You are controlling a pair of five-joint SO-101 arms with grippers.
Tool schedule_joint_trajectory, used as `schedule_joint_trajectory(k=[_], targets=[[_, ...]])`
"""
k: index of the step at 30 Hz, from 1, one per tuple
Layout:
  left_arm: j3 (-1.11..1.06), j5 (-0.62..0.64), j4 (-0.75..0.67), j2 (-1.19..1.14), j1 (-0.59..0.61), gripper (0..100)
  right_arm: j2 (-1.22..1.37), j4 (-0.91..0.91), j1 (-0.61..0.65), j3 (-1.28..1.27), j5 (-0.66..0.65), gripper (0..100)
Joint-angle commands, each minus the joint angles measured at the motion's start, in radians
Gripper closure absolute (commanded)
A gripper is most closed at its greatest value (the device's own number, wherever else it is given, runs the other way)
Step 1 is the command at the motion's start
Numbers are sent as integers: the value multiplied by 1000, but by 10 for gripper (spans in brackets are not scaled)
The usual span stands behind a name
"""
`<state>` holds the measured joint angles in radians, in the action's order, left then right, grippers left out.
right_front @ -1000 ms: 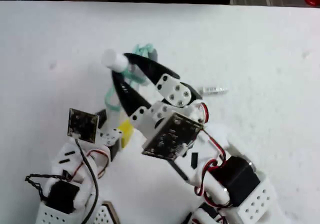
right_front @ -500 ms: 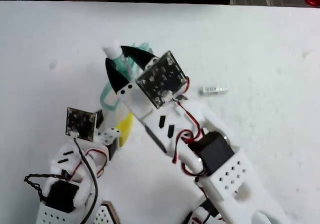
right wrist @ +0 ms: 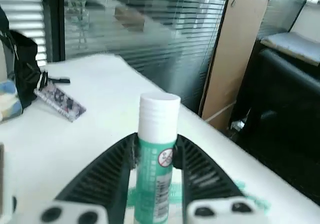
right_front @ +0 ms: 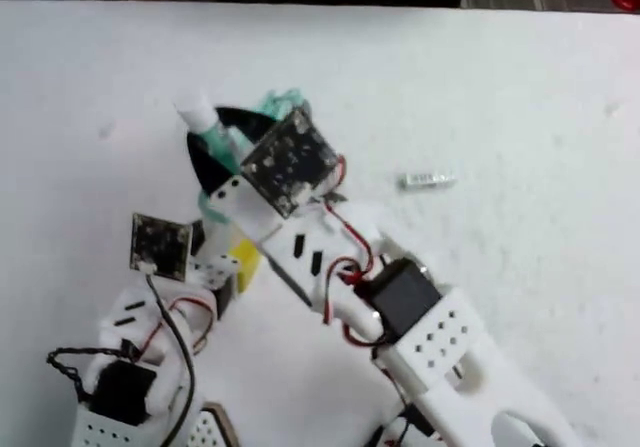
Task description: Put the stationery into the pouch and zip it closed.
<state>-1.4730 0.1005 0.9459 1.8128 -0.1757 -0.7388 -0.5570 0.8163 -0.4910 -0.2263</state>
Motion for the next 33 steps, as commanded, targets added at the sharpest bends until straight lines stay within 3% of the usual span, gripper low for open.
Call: schedule_joint_trajectory(k=[1, 5, 10, 14, 16, 20, 23, 27, 33], targets=[[37, 9, -12, 1, 4, 762, -7, 16, 13, -29, 9, 981], [37, 11, -12, 1, 4, 762, -10, 12, 15, -37, 12, 981], [37, 11, -12, 1, 4, 762, -10, 16, 25, -37, 178, 981], [35, 11, -12, 1, 4, 762, -10, -1, 13, -23, 209, 976], [35, 11, -12, 1, 4, 762, -10, -41, -2, -5, 213, 935], [35, 11, -14, 1, 4, 762, -10, -143, -8, 54, 213, 748], [32, 11, -26, 1, 4, 762, -10, -193, -10, 115, 206, 737], [32, 11, -25, 1, 5, 762, -10, -239, -108, 215, 209, 769], [32, 11, -23, 1, 5, 762, 4, -335, -384, 313, 215, 776]])
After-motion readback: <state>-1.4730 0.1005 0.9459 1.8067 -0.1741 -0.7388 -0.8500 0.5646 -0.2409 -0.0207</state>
